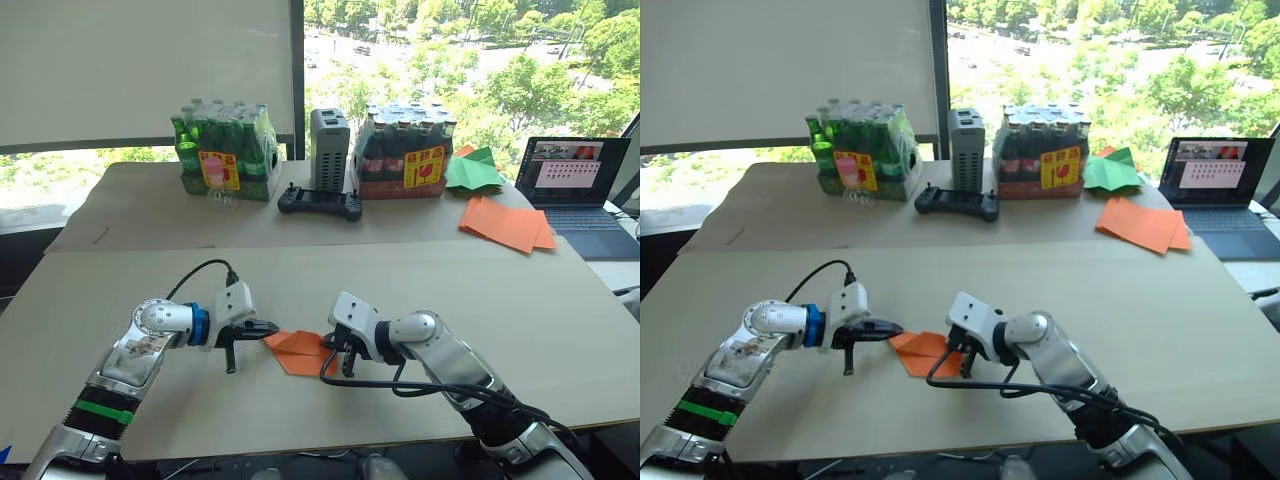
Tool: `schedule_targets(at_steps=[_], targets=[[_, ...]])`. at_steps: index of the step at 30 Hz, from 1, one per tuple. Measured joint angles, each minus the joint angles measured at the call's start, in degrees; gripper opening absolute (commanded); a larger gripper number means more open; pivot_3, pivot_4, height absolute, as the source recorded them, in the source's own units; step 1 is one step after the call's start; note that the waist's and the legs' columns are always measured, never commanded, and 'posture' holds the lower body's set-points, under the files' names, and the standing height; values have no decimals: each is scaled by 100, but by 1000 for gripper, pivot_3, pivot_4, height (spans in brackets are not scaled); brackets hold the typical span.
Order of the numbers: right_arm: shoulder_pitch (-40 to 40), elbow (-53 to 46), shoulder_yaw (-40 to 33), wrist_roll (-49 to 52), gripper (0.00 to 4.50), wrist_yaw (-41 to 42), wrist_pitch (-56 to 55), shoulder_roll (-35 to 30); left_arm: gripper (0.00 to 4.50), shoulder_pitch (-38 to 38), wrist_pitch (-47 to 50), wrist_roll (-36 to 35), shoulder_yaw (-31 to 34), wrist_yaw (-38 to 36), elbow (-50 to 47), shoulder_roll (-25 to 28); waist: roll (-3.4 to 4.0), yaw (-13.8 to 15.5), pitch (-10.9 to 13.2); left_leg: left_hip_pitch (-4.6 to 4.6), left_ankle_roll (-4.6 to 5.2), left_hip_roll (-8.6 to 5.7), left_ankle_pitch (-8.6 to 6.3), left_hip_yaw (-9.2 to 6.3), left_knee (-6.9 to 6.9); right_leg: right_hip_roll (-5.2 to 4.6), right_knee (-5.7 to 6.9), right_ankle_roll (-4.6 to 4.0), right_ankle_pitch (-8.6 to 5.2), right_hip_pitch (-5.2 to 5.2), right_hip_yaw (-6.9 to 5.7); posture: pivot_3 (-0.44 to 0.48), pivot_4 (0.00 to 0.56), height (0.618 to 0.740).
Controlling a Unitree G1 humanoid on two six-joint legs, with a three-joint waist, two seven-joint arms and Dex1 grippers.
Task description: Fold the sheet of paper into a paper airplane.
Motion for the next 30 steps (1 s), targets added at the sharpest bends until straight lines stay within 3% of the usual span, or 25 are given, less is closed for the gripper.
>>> schedule_targets(at_steps=[6, 12, 20, 26, 30], targets=[[-15, 35, 38, -1, 41, -29, -4, 4, 0, 131, 200, -191, -122, -138, -214, -79, 0, -12, 0, 0, 0, 0, 0, 0, 0, 1, 0, -1, 0, 0, 0, 0, 150, 723], [-18, -16, 43, -2, 41, -45, -4, -5, 0, 125, -689, 361, -426, -57, 806, -323, 0, 9, 0, 0, 0, 0, 0, 0, 0, 1, -1, -3, 1, 0, -1, 0, 150, 723], [-7, -126, -407, 276, 2643, -390, 268, 284, 0, 52, -1255, 603, -508, -6, 1014, -450, 2, 32, 0, -4, 0, -2, 0, -2, -2, -2, -2, -6, 3, -3, 0, 0, 150, 723], [-82, -1082, -778, 569, 2643, -385, 167, 122, 0, 150, -1213, 661, -554, 82, 829, -458, 2, 39, 1, -4, 2, -3, -2, -2, -7, -4, -9, 4, -2, -4, -1, 0, 150, 723], [81, -1193, -286, 435, 1478, -358, -213, -31, 0, 171, -1084, 666, -572, 102, 689, -476, 2, 33, 1, -5, 1, -3, -2, -1, -8, -4, -8, 5, -4, -4, -1, 0, 150, 723]])
